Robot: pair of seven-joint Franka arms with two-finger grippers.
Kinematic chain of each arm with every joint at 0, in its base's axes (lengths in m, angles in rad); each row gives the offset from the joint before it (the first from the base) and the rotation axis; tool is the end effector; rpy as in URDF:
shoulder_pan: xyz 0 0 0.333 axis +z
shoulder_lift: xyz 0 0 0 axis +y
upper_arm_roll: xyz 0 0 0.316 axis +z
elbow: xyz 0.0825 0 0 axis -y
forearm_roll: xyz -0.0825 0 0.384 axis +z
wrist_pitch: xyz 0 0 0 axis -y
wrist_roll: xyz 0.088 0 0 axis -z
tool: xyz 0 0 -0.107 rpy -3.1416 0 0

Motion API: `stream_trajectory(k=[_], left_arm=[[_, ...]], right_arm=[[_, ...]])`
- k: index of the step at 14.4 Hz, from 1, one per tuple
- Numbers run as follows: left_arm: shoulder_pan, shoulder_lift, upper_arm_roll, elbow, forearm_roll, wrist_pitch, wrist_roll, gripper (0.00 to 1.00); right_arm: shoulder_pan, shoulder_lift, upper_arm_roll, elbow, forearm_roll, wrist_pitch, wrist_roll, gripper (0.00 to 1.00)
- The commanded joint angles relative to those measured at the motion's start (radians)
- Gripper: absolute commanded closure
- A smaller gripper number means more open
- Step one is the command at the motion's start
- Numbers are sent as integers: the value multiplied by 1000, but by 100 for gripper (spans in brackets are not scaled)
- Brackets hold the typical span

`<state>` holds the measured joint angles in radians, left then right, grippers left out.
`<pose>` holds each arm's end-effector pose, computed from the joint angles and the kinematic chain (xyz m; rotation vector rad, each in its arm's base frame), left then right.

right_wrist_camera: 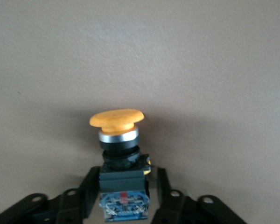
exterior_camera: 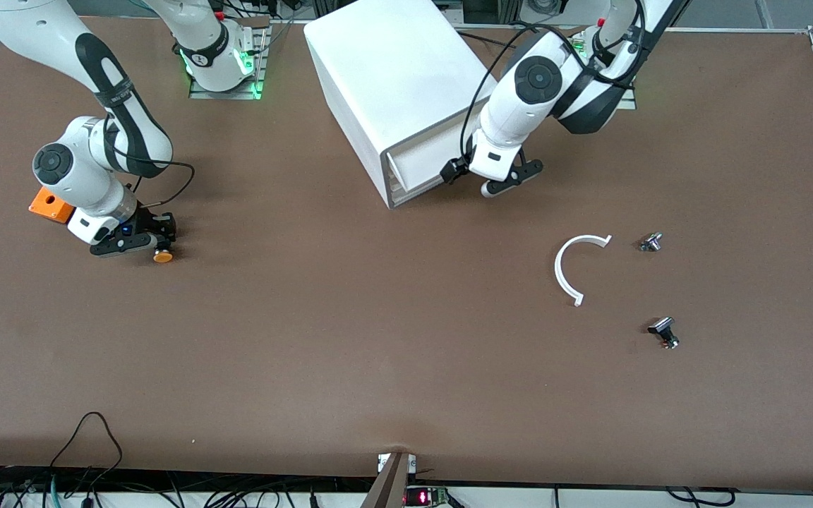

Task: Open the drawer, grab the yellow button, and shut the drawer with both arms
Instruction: 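Place the yellow button on the table while the left gripper pushes the drawer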

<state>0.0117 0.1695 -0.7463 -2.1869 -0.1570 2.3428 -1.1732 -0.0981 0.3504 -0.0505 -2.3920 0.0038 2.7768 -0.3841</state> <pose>0.4105 -0.3685 0.3340 2.8634 0.8169 -0.2569 0.4972 -0.0758 0.1761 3.0952 0.3659 0.0459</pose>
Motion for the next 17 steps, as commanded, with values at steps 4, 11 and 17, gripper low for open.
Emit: stream_trajectory(k=[4,11,17], left_arm=[[5,-36,-82,-45,-19,-13,-77,0],[7,-45,-100,-45,-19,-20,-71,0],[54,-70,-84,-33,-7,-26,-19,0]], right_arm=[[-11,-82,31,86,4,-165,19,0],[63,-54,38,512,12,-701,112,0],[130,-54,38,710,21,-940,299,0]])
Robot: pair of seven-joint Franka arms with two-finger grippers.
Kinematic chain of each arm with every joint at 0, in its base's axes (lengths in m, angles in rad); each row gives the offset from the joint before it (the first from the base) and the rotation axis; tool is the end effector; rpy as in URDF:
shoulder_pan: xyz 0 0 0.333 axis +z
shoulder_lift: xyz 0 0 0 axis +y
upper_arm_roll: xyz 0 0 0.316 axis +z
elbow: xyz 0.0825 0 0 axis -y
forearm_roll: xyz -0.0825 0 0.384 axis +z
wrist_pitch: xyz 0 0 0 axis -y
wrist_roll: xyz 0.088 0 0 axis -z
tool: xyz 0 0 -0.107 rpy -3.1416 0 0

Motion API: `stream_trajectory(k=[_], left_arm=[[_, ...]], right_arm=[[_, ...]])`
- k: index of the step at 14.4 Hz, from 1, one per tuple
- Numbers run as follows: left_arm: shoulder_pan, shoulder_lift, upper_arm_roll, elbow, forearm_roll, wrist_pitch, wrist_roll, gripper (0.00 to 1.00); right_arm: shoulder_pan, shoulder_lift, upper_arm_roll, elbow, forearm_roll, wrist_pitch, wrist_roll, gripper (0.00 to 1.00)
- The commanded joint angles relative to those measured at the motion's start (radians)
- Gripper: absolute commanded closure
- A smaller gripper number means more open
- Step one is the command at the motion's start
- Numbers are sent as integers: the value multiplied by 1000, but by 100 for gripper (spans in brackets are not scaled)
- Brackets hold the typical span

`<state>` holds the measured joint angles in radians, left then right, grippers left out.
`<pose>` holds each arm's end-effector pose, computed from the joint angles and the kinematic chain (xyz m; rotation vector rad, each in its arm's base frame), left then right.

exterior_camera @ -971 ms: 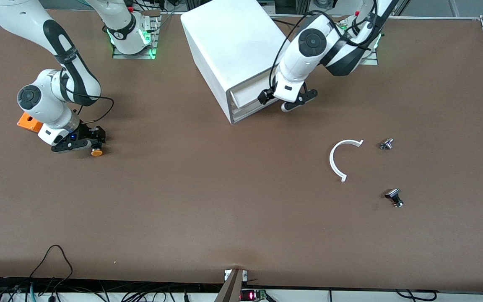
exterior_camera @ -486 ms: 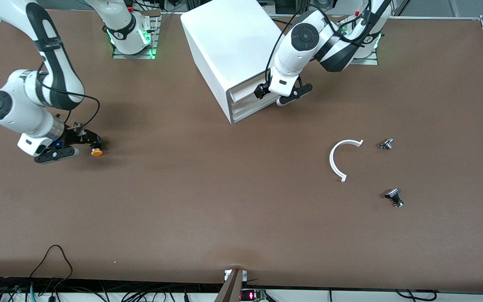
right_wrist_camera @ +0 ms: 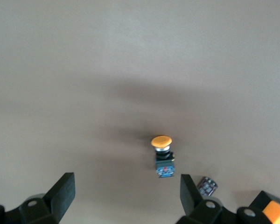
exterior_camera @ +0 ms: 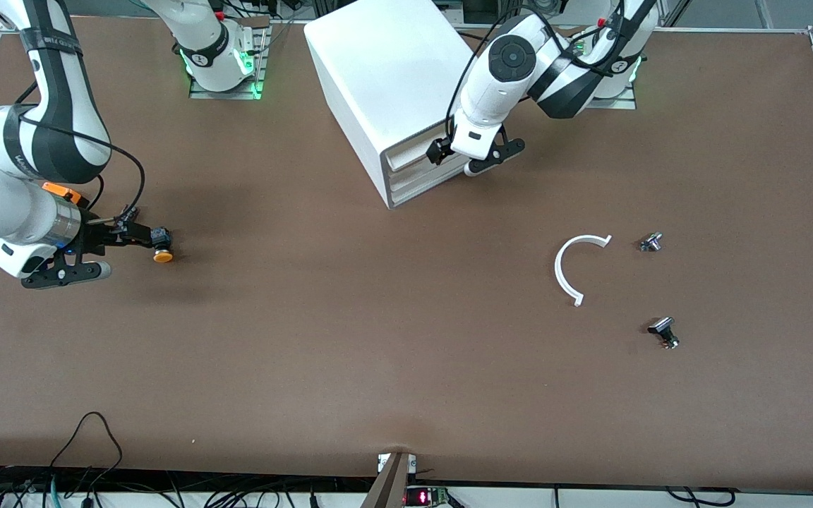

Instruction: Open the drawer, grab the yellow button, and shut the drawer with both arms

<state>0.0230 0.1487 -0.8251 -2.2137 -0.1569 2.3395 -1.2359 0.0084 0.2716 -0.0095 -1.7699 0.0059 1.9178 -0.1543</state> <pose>0.3781 -0.3899 0.3352 2.8843 0.8120 -0.2704 0.6180 0.0001 0.3976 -3.1143 -0.2356 0.1925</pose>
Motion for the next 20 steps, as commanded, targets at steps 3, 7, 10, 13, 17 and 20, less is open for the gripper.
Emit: stream_trajectory(k=[3,7,10,13,17,20], left_arm=[[69,-66,91,25,-6,-29,243,0],[90,-92,263,112,-4,-159,549,0],[98,-98,426,233,-4,-351,835,0],[100,-119,552,328,-1,-526,1046,0],[98,-164,619,379,135,-588,1171,0],[113,-164,621,417,138,-606,1197,0]], right_arm=[[57,24,-3,194,17,-181,188,0],[59,17,-10,316,3,-264,194,0],[15,14,-23,379,-38,-333,190,0],[-13,-21,-53,374,-30,-335,199,0],[-11,-26,-66,371,-27,-336,222,0],[-5,-106,-61,262,-44,-303,226,0]])
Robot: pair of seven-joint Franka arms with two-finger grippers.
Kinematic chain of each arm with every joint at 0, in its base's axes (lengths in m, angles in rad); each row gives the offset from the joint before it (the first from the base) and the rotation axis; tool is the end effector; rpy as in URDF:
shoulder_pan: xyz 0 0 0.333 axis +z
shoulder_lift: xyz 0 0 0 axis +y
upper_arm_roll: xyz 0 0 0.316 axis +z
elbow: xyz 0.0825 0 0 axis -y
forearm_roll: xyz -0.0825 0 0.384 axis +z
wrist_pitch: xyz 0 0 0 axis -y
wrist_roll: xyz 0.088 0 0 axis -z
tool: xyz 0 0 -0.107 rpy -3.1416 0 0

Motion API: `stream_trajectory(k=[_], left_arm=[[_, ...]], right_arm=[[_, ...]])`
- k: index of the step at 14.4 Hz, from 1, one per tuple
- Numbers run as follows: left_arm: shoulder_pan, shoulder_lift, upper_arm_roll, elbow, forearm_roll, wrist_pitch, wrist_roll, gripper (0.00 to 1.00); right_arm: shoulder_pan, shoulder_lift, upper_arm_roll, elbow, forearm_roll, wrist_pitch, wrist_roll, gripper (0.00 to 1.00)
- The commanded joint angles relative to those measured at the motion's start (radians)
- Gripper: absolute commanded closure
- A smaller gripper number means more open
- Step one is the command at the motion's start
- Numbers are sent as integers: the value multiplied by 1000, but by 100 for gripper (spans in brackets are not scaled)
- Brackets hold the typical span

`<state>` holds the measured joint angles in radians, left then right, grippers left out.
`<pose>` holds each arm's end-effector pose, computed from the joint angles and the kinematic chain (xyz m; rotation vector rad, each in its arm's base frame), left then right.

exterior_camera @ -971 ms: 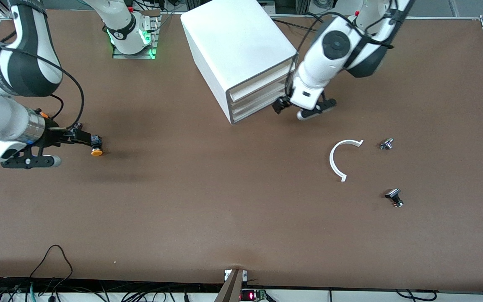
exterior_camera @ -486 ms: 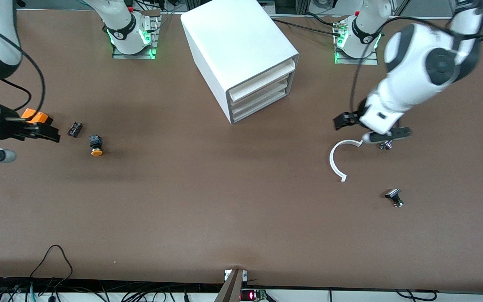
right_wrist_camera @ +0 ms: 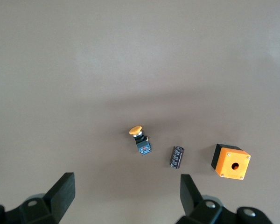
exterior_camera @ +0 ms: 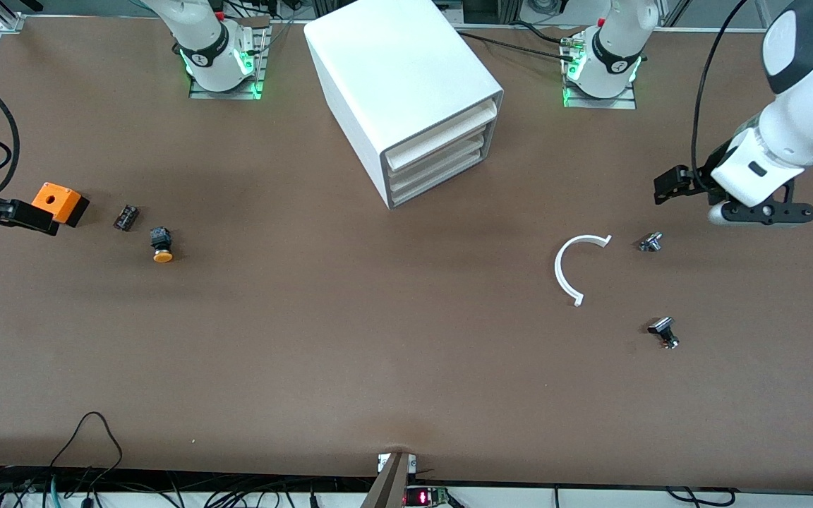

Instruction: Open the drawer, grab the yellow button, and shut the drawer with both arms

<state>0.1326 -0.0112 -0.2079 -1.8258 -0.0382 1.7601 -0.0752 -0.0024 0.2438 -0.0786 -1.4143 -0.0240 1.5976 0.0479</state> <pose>0.5518 -0.0455 0.5256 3.1095 0.0127 -0.0890 0.6255 -0.0476 0.5568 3.0921 -0.1947 -0.0937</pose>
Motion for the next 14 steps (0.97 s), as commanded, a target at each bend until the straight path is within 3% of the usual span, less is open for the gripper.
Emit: stream_trajectory(k=[1,3,7,14], left_arm=[[7,-6,5,33,20,-25,37,0],[8,-9,8,33,20,-25,37,0],[25,-9,2,77,87,-36,43,0],[48,19,10,144,80,-37,6,0]], right_arm=[[5,-118,8,-157,-14,50,24,0],[5,-156,10,-209,-14,79,7,0],[12,-150,2,-193,-13,62,-45,0],[12,-149,0,-190,3,54,-65,0]])
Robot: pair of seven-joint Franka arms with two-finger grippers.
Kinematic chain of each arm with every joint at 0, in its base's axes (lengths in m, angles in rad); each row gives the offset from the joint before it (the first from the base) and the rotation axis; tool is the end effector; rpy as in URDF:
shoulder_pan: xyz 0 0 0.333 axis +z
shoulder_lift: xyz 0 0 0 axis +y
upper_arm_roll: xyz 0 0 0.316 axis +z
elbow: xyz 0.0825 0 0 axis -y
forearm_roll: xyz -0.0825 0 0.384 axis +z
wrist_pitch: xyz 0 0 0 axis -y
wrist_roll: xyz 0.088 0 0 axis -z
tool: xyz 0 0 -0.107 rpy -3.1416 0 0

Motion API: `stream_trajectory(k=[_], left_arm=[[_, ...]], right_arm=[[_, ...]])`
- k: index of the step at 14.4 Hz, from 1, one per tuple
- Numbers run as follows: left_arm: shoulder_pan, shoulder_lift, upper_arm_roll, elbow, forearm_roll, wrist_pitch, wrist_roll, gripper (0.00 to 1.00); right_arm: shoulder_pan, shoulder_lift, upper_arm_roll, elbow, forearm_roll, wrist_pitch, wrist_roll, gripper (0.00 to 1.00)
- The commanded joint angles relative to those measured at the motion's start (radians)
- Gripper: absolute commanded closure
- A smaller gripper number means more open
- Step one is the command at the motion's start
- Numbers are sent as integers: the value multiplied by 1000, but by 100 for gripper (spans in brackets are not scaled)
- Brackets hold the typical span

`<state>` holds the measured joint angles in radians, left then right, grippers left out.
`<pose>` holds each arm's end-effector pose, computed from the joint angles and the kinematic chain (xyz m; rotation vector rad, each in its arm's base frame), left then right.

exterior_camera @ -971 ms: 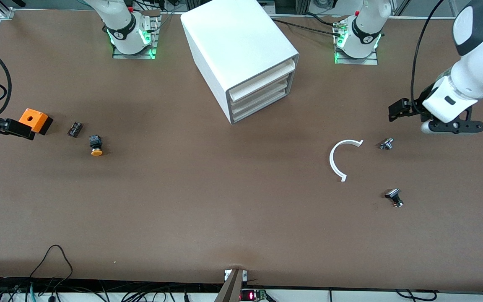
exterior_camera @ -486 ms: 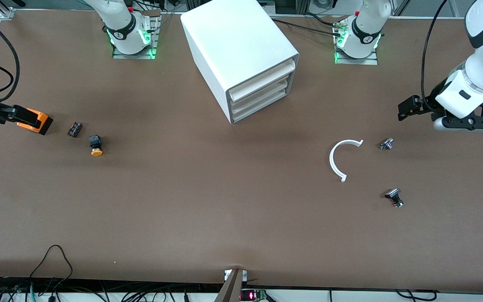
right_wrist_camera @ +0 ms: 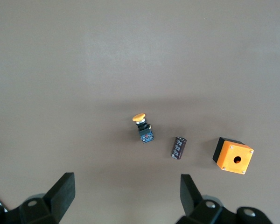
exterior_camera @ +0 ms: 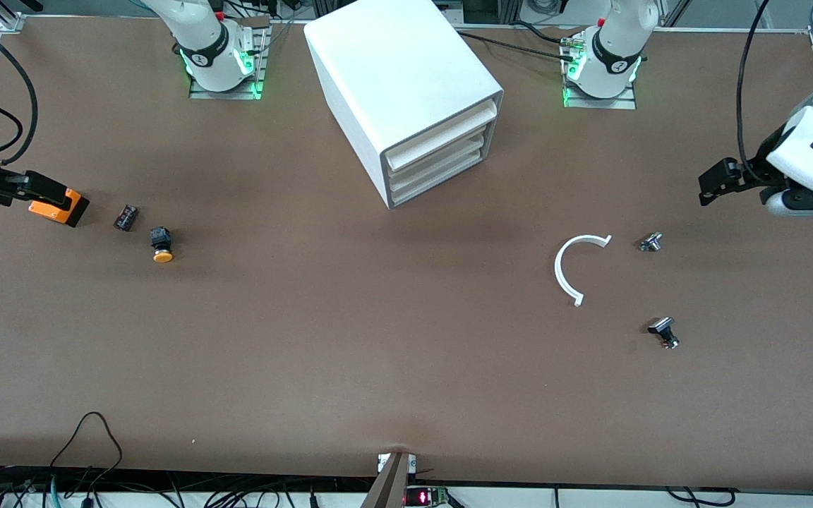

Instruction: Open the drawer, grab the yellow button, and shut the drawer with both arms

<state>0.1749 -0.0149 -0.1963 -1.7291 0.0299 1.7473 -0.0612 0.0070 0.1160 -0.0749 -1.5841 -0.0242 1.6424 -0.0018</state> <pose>0.5611 -0.0100 0.5728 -3.1096 -0.0544 -0.0531 0.5902 -0.0403 0.5580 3.1080 -0.0986 -0.0910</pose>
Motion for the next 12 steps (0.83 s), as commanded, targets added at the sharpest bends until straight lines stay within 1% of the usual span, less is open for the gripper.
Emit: stream_trajectory(k=[1,4,7,12], left_arm=[[3,42,-11,62,13,-26,-6,0],[-3,41,-20,62,18,-29,-8,0],[2,43,-15,62,15,-61,-14,0],[2,43,-17,63,15,-61,-14,0]], right_arm=[[2,-19,-3,-20,4,10,-15,0],[2,-19,-5,-20,4,2,0,0],[-1,-18,-5,-20,4,5,-6,0],[-5,-16,-8,-20,4,7,-15,0]])
